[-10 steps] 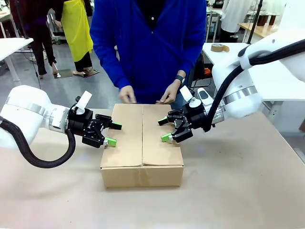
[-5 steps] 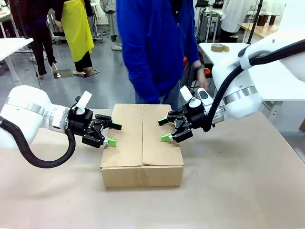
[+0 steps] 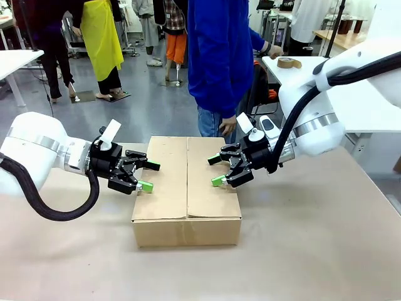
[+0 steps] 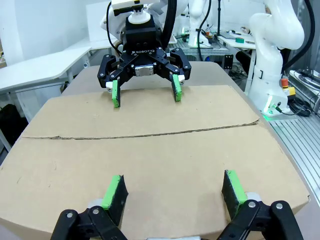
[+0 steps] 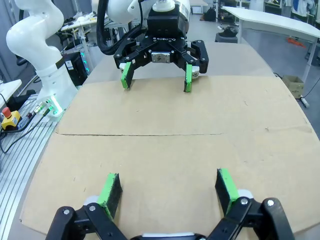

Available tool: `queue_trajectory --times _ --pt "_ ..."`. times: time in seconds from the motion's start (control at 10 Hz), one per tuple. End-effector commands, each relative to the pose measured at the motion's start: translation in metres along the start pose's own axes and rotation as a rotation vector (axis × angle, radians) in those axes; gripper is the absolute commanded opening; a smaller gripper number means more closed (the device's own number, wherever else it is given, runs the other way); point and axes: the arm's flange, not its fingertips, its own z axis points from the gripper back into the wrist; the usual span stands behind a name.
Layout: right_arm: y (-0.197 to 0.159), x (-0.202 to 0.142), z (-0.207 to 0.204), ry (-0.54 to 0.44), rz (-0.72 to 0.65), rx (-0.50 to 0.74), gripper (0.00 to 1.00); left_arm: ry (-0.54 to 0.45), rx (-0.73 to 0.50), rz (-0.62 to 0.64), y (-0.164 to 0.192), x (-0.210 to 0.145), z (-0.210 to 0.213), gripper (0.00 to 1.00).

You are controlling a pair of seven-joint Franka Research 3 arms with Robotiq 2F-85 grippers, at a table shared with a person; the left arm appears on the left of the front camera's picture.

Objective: Pack the gift set into the box.
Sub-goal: Press and hold the closed box until the human finishes sealing it.

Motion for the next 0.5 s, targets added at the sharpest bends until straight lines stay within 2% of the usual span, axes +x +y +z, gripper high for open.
queue_trajectory --times 0.0,0.4 --pt "0.0021 -0.0022 -0.0042 -0.003 0.015 -0.007 1.00 -0.001 0.008 -0.012 -0.0021 -0.0039 -0.0013 1.00" --pt "0.0021 -0.0022 -0.0042 -0.003 0.015 -0.007 1.00 -0.001 0.008 -0.012 -0.0021 -0.0039 -0.0013 1.00"
